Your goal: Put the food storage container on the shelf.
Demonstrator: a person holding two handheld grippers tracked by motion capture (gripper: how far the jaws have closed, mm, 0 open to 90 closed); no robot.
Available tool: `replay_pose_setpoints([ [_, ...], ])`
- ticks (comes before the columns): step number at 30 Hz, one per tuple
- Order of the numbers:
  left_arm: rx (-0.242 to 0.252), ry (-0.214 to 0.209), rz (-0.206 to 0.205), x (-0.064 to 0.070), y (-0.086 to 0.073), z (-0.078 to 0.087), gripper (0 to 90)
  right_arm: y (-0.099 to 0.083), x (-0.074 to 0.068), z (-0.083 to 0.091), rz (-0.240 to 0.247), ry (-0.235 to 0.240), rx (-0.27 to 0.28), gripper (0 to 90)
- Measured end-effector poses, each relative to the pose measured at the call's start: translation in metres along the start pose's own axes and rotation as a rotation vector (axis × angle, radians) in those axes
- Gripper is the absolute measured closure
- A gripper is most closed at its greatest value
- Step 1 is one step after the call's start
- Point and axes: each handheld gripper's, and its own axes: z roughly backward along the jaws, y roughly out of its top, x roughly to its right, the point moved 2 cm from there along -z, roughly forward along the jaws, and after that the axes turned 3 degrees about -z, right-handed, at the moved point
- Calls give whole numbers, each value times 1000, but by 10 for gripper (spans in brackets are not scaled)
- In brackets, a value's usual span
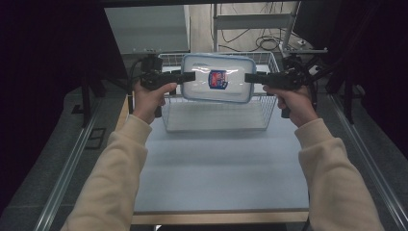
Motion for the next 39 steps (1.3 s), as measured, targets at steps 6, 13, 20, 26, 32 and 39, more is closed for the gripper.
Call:
replay_pose_setpoints([
  [6, -13, -5, 49, -14, 1, -14, 425, 10, 12, -8, -26, -10, -41, 514],
  [13, -32, -7, 75, -28, 2, -24, 422, 18, 25, -21, -63, -28, -67, 508],
  [20, -40, -11, 109, -40, 4, -31, 422, 21, 33, -30, -88, -30, -67, 507],
  [26, -34, -21, 153, -49, 7, -37, 423, 26, 42, -39, -122, -48, -49, 486],
  [32, -14, -33, 216, -59, 10, -47, 404, 25, 51, -45, -185, -54, -21, 473],
  [39, 4, 0, 274, -69, 10, -61, 358, 23, 56, -53, -212, -121, 8, 439],
])
